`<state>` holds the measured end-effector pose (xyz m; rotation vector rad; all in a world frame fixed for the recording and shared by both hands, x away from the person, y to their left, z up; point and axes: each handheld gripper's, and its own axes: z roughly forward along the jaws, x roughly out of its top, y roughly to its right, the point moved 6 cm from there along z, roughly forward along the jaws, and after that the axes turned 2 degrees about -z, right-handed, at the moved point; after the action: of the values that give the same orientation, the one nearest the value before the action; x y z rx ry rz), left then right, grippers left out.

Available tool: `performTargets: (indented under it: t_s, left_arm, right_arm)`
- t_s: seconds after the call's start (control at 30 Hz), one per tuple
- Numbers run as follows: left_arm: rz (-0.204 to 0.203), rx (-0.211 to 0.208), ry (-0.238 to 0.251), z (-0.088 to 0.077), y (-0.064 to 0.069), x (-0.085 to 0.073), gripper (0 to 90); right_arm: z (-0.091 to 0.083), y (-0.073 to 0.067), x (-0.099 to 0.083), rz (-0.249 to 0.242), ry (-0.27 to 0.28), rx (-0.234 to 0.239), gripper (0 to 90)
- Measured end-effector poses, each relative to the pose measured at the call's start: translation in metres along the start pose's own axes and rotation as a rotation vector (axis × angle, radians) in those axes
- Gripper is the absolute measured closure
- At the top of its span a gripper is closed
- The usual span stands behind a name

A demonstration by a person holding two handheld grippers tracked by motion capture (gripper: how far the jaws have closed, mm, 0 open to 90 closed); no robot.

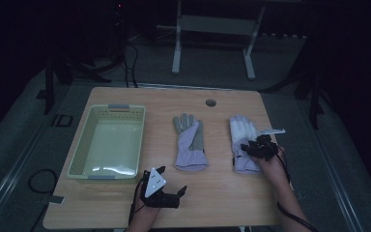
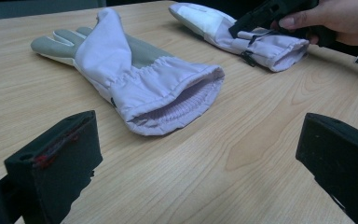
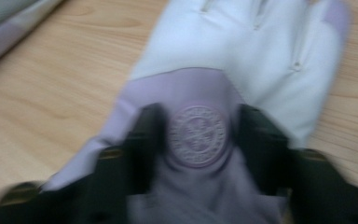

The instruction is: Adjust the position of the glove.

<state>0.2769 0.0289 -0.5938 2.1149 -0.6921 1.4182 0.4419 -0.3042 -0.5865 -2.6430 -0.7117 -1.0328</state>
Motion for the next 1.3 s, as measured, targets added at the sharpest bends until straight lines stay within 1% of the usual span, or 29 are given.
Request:
performTargets:
  t_s: [0.2, 0.3, 0.33, 0.4, 0.47, 0.6, 0.63, 0.73, 0.83, 0.87, 0.9, 0.97, 1.07, 1.13, 1.2, 1.3]
  left_arm:
    - [-0.005, 0.001, 0.0, 0.0, 0.0, 0.0, 0.0]
    - [-0.006, 0.001, 0.0, 0.0, 0.0, 0.0, 0.0]
    - [-0.006, 0.001, 0.0, 0.0, 0.0, 0.0, 0.0]
    - [-0.003, 0.002, 0.0, 0.0, 0.0, 0.0, 0.0]
    - [-0.006, 0.003, 0.0, 0.0, 0.0, 0.0, 0.0]
    - [-0.007, 0.003, -0.002, 0.0, -0.001, 0.0, 0.0]
    - [-0.007, 0.003, -0.001, 0.0, 0.0, 0.0, 0.0]
    - [-0.006, 0.003, -0.001, 0.0, 0.0, 0.0, 0.0]
    - [-0.006, 0.003, -0.001, 0.0, 0.0, 0.0, 0.0]
    - [-0.005, 0.003, -0.001, 0.0, 0.0, 0.0, 0.0]
    - [-0.002, 0.003, -0.003, 0.0, 0.0, 0.0, 0.0]
    - [-0.003, 0.003, -0.001, 0.0, 0.0, 0.0, 0.0]
    - [-0.004, 0.001, 0.0, 0.0, 0.0, 0.0, 0.0]
    - [-0.007, 0.0, 0.002, 0.0, 0.0, 0.0, 0.0]
    - [-0.006, -0.001, 0.002, 0.0, 0.0, 0.0, 0.0]
    - [-0.005, -0.001, 0.001, 0.0, 0.0, 0.0, 0.0]
  right_arm:
    - [-0.002, -0.001, 0.0, 0.067, 0.0, 0.005, 70.9]
    - [-0.005, 0.0, 0.0, 0.114, 0.017, 0.028, 74.2]
    - [-0.006, 0.0, 0.0, 0.113, 0.023, 0.03, 75.0]
    - [-0.011, 0.001, 0.002, 0.137, 0.037, 0.031, 77.2]
    - [-0.016, 0.001, 0.006, 0.145, 0.044, 0.017, 78.5]
    - [-0.034, 0.0, 0.022, 0.131, 0.066, -0.004, 79.2]
    - [-0.041, -0.001, 0.029, 0.128, 0.077, -0.019, 79.3]
    - [-0.056, -0.003, 0.046, 0.111, 0.105, -0.035, 79.4]
    - [-0.072, -0.008, 0.066, 0.09, 0.127, -0.022, 79.6]
    - [-0.075, -0.01, 0.07, 0.086, 0.134, -0.026, 79.6]
    - [-0.08, -0.012, 0.078, 0.086, 0.143, -0.037, 79.5]
    - [-0.087, -0.018, 0.088, 0.079, 0.156, -0.041, 79.5]
    - [-0.097, -0.03, 0.104, 0.071, 0.183, -0.032, 79.2]
    - [-0.102, -0.04, 0.114, 0.046, 0.184, -0.035, 79.1]
    - [-0.104, -0.048, 0.122, 0.043, 0.189, -0.029, 79.1]
    - [-0.105, -0.064, 0.134, 0.041, 0.197, -0.023, 79.1]
